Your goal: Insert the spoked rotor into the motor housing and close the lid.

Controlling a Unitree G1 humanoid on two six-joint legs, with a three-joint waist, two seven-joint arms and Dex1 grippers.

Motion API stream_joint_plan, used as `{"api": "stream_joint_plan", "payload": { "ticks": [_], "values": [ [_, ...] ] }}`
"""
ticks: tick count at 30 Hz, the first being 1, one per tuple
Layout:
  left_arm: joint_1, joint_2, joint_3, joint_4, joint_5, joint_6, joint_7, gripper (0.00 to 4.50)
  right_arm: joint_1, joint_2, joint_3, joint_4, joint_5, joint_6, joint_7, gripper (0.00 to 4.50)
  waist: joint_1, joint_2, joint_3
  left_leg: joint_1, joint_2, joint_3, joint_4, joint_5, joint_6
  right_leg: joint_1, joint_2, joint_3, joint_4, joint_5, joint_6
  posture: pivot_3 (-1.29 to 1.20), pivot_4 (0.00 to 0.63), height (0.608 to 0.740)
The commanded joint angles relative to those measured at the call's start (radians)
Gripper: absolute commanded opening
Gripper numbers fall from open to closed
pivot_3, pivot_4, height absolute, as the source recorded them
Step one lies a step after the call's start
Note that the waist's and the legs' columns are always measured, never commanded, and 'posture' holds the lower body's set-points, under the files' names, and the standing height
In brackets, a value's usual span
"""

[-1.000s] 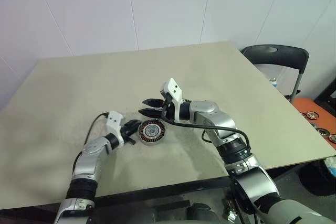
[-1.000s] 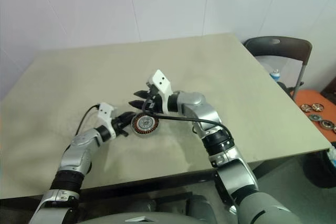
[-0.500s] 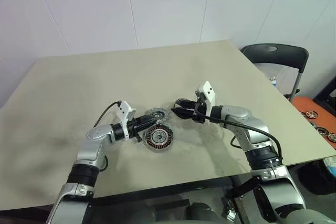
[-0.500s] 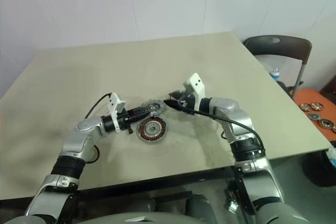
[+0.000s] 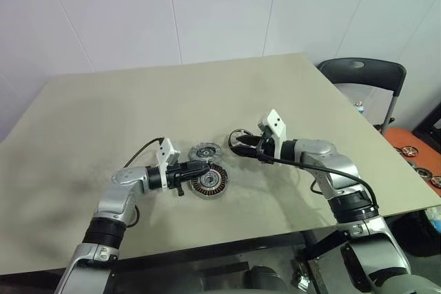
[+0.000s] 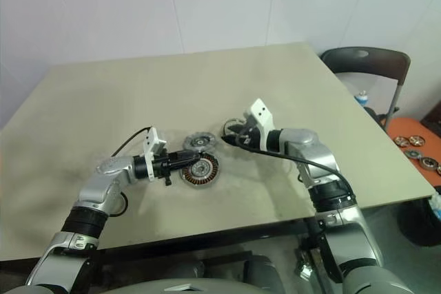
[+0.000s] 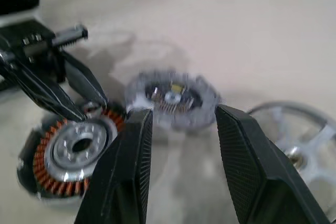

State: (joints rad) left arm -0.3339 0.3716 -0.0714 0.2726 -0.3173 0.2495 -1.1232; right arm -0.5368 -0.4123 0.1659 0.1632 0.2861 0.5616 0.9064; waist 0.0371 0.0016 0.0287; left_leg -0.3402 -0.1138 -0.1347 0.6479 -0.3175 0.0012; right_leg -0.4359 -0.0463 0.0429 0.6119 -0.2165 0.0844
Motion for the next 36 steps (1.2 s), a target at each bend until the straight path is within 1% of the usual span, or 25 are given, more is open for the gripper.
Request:
{"api": "stream_joint_plan", "payload": {
  "ticks": [1,12,30,32,33,36],
  "values": [
    [-0.007,-0.004,-0.017,-0.049,-0.009,-0.002,-0.004,0.71,-0.019,0.011,-0.002,-0.014,-0.003,-0.007,-0.007,1.98,0.000,0.000,0.000,0.000,0.000,0.000,0.000,0.000,0.000,0.000,0.000,0.000,0.000,0.000,0.000,0.00,0.000,0.740],
    [0.001,0.037,-0.075,-0.043,0.050,-0.022,0.006,0.71,-0.020,0.022,0.011,-0.009,-0.023,-0.017,-0.017,1.98,0.001,0.000,0.000,0.000,0.000,0.000,0.001,0.000,-0.001,0.000,0.000,0.000,0.001,0.000,0.000,0.00,0.000,0.740],
    [0.004,0.053,-0.094,-0.039,0.075,-0.011,0.013,0.71,-0.027,0.035,0.008,0.005,-0.040,-0.040,-0.027,1.98,0.000,0.000,-0.001,0.002,0.000,0.000,0.002,0.001,-0.001,0.002,0.000,0.000,0.002,0.001,-0.002,0.00,0.000,0.740],
    [0.007,0.055,-0.095,-0.043,0.074,-0.005,0.013,1.42,-0.028,0.037,0.008,0.007,-0.042,-0.044,-0.028,1.98,0.000,0.000,-0.001,0.002,0.000,0.000,0.002,0.001,-0.001,0.002,0.000,0.000,0.002,0.001,-0.002,0.00,0.000,0.740],
    [0.006,0.055,-0.092,-0.043,0.078,-0.008,0.021,1.64,-0.030,0.038,0.008,0.010,-0.044,-0.045,-0.028,1.98,0.000,0.000,-0.001,0.002,0.000,0.000,0.002,0.001,-0.001,0.002,0.000,0.000,0.002,0.001,-0.002,0.00,0.000,0.740],
    [-0.003,0.042,-0.072,-0.034,0.085,-0.032,0.062,2.58,-0.035,0.045,0.006,0.021,-0.045,-0.054,-0.029,1.98,0.000,0.000,-0.001,0.002,0.000,0.000,0.003,0.001,-0.001,0.002,0.001,0.000,0.002,0.002,-0.002,0.00,0.000,0.740]
  ]
}}
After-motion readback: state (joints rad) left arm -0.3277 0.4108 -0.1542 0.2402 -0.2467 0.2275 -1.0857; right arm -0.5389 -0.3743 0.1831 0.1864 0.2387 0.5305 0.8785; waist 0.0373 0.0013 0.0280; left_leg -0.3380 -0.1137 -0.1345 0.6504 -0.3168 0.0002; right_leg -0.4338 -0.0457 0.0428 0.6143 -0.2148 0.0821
